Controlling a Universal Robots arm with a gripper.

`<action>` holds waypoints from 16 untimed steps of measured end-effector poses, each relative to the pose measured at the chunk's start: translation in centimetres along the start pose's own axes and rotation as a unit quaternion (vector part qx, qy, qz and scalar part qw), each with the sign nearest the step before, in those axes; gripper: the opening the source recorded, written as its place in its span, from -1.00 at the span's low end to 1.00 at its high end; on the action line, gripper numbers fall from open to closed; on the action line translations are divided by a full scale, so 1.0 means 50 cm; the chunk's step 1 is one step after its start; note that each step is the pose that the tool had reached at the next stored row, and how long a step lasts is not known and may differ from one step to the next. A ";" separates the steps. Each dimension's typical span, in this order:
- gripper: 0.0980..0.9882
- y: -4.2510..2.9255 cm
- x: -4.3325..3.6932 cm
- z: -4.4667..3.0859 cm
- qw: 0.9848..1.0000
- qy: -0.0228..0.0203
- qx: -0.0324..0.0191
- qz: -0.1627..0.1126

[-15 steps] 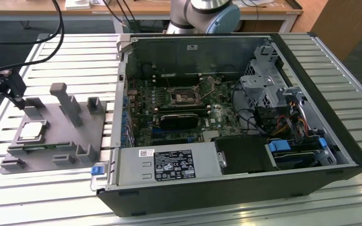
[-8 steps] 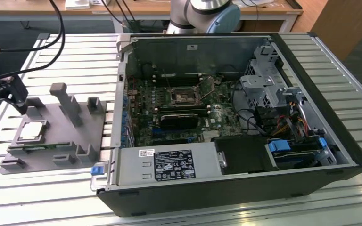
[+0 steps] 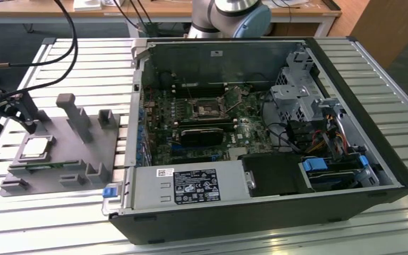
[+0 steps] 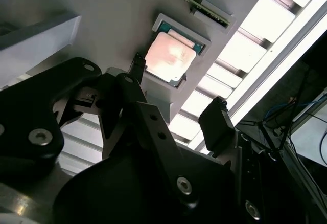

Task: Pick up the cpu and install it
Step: 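Pick up the cpu and move it towards the insertion slot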

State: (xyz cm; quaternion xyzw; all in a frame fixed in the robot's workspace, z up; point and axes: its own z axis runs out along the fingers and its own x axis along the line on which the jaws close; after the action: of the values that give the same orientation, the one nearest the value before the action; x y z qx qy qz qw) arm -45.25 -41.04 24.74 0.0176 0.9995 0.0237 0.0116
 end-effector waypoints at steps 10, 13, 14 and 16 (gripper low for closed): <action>0.37 -0.002 -0.002 0.036 1.000 0.001 0.000 -0.011; 0.37 -0.003 -0.002 0.047 1.000 0.001 -0.002 -0.011; 0.37 -0.003 -0.002 0.050 1.000 0.001 -0.002 -0.011; 0.37 -0.003 -0.002 0.056 1.000 0.001 -0.002 -0.012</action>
State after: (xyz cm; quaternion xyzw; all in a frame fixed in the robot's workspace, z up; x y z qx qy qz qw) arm -45.09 -41.07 21.96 0.0056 0.9996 0.0253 0.0114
